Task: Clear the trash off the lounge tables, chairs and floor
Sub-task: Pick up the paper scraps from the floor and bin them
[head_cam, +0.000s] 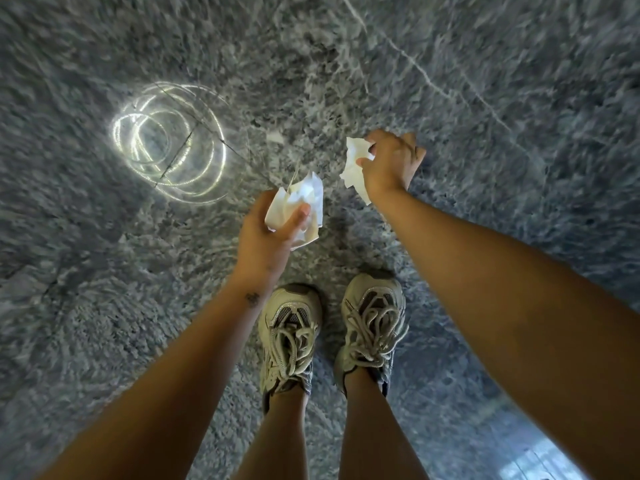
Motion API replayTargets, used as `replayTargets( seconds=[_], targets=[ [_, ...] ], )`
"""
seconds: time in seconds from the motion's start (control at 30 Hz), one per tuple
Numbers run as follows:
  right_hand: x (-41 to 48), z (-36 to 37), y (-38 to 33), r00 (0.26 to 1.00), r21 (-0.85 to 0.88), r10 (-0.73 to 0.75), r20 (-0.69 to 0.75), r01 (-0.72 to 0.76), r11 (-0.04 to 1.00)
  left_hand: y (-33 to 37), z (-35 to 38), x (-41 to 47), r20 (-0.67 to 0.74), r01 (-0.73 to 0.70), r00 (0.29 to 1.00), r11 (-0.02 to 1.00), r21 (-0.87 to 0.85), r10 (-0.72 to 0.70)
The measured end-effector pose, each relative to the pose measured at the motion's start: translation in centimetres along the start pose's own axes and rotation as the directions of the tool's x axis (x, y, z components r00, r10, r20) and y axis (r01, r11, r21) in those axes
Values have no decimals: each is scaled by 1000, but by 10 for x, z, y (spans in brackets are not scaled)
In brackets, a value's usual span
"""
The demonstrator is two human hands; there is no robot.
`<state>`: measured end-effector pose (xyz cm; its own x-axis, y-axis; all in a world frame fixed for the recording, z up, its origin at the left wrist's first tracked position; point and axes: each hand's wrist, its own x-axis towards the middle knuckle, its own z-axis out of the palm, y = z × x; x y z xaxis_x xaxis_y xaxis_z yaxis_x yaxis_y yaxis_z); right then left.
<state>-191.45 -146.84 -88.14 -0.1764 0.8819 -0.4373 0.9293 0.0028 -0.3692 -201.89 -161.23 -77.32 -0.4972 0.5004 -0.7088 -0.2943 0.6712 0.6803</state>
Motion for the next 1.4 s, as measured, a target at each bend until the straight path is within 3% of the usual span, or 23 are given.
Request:
replayTargets(
  seconds=[0.2,0.4,0.57,0.7,0.8,0.97,1.17,1.3,1.4],
  targets=[
    [-15,-14,9,973,362,185,136,-222,905,3,0,-4,1,4,1000,1000,-26,-4],
    [-46,11,17,953,399,273,132,-303,866,2,5,-1,31,-25,999,1000,-16,25],
    [-48,22,10,917,278,379,123,-398,874,2,4,-3,48,-25,999,1000,-19,26],
    [-59,4,9,920,231,337,201,-379,896,19,3,-15,65,-55,996,998,6,54],
    [-78,-30,5,921,355,340,192,-388,850,42,6,-32,120,-97,989,995,36,92],
    [-118,-120,12,882,569,469,37,-405,716,96,28,-78,263,-168,955,982,91,139],
    [-190,-222,62,730,727,682,-48,-442,525,156,95,-140,534,-323,824,931,172,187],
    [-258,-260,120,535,801,843,-48,-484,353,165,153,-196,706,-523,671,820,233,227],
    [-318,-270,170,364,841,931,-24,-497,216,152,192,-242,798,-590,570,774,230,197]
  ],
)
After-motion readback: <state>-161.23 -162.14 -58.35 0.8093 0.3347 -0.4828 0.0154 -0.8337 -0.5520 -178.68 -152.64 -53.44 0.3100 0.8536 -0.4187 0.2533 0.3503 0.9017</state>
